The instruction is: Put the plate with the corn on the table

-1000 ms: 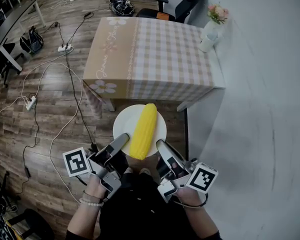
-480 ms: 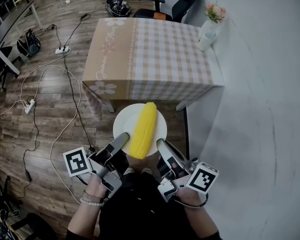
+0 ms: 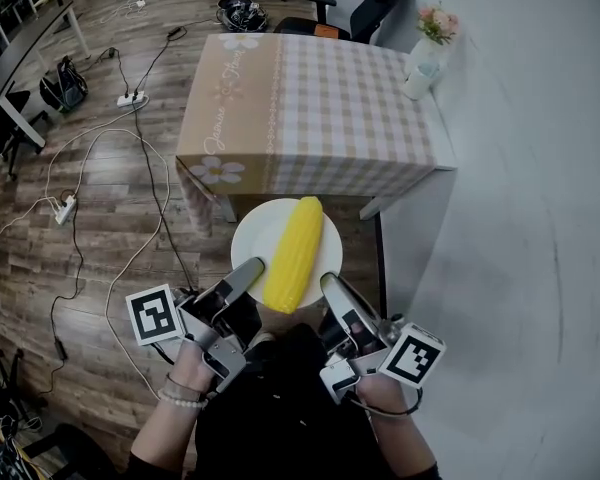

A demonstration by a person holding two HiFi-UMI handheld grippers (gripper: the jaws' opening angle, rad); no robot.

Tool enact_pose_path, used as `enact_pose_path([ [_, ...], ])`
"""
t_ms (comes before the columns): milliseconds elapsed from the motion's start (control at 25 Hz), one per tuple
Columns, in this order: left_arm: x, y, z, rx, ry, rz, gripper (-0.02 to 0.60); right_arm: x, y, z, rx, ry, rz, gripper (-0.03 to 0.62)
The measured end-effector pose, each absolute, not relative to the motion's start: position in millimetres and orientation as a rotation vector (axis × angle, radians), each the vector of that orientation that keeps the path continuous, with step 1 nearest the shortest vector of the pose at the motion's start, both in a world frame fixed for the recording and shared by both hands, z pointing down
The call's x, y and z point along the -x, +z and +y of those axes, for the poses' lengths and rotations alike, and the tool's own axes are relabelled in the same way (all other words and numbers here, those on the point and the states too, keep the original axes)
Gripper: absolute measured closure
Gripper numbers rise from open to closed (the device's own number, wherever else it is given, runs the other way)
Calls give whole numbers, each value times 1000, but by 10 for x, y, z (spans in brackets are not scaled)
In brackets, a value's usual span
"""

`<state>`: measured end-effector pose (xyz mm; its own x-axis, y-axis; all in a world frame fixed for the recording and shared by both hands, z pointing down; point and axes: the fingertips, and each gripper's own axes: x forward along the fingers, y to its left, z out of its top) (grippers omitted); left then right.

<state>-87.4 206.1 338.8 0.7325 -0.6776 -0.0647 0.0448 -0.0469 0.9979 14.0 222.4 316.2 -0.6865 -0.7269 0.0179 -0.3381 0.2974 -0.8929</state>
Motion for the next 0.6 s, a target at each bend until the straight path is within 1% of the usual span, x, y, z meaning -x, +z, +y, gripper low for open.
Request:
enact_pose_path([
  [360, 862, 3419, 2046, -1510, -630, -536, 551, -142, 3185, 2208, 957, -1360, 2178, 519],
  [600, 662, 3521, 1649, -1478, -626, -560, 551, -347, 3278, 1789, 956, -1401, 2172, 519],
])
